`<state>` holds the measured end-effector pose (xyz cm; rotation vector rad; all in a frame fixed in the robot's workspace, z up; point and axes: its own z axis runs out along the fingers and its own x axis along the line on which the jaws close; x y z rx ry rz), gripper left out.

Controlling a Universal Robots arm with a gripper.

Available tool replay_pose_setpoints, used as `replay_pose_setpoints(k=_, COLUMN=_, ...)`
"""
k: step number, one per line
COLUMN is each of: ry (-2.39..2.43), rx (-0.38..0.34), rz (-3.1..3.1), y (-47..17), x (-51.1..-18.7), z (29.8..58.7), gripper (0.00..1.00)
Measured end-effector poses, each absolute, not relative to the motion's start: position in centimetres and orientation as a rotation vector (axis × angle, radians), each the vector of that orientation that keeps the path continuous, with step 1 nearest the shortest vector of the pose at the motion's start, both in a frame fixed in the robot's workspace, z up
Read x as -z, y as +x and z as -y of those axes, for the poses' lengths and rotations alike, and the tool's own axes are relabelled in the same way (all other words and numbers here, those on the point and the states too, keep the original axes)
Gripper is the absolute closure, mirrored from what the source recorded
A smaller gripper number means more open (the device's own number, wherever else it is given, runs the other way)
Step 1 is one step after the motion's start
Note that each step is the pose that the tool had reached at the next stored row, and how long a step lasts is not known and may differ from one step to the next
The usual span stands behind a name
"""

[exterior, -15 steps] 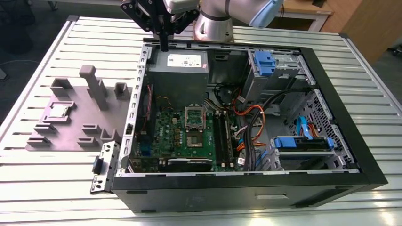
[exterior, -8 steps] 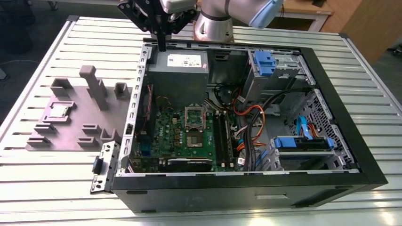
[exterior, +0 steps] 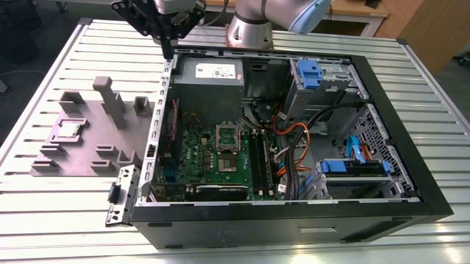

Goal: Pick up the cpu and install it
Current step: 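Reach for the cpu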

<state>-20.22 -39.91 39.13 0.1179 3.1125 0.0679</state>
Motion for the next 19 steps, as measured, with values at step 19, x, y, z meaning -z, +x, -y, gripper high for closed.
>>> replay_pose_setpoints(k=19, ry=0.118, rx=-0.068, rz=-3.113, y=-25.0, x=-39.0, z=39.9, gripper=0.89)
